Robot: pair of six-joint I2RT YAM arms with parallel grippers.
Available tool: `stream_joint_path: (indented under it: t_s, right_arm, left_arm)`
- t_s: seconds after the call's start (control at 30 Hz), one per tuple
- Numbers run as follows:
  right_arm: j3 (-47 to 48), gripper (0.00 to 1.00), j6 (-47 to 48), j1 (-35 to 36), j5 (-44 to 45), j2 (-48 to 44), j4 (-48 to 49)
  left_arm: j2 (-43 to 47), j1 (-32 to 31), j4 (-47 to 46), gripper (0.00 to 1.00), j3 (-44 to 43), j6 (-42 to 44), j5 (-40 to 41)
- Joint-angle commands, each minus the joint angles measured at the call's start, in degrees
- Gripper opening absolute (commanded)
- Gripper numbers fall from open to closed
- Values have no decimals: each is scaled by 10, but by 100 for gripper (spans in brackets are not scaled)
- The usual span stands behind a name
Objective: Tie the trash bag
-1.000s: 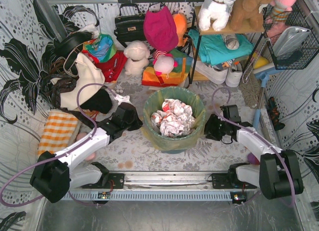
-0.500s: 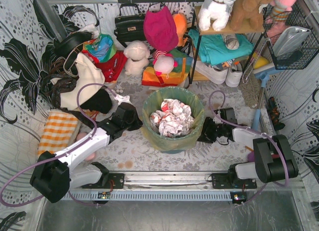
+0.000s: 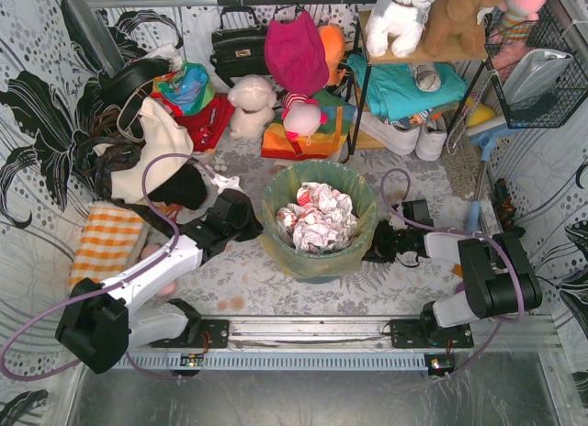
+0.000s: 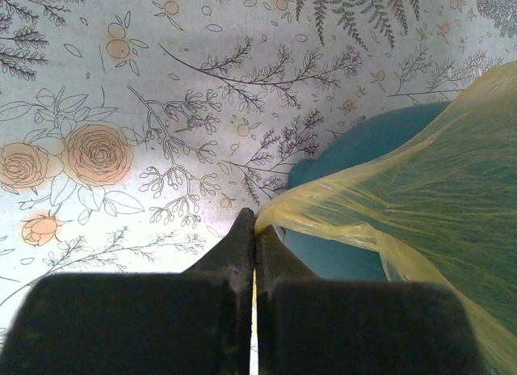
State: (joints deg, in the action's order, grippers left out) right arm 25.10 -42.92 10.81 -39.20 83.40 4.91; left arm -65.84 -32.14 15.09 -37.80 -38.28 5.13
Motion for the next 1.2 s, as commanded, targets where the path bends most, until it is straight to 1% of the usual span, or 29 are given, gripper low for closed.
stream_joint_path:
  t_s: [0.0, 0.03, 0.1, 0.2, 0.27, 0.4, 0.5, 0.6, 0.83, 0.93, 1.17]
  right_arm:
    - [1, 12, -6, 1, 6, -4, 13]
    - [1, 7, -7, 1, 12, -11, 10]
    - [-1, 0, -12, 1, 22, -28, 3]
    - [0, 0, -14, 1, 65, -76, -33]
    - [5, 0, -14, 1, 109, -115, -71]
    - [37, 0, -8, 1, 192, -206, -157]
    - [62, 0, -13, 1, 230, -276, -197]
    - [86, 0, -20, 1, 253, -328, -216]
    - [144, 0, -27, 1, 264, -403, -235]
    - [169, 0, -27, 1, 256, -424, -235]
    - [226, 0, -30, 1, 211, -440, -193]
  left_arm:
    - [-3, 2, -17, 0, 0, 6, 5]
    - [-1, 2, -16, 0, 2, 6, 5]
    - [6, 3, -7, 0, 3, 2, 7]
    - [24, 2, 32, 0, 3, -7, 18]
    - [45, 2, 55, 0, 7, -14, 24]
    - [108, 3, 96, 0, 6, -29, 34]
    - [147, 2, 126, 0, -9, -35, 36]
    - [173, 2, 143, 0, -34, -36, 34]
    - [200, 2, 180, 0, -103, -25, 22]
    - [205, 3, 211, 0, -155, -11, 33]
    - [198, 2, 231, 0, -251, 11, 12]
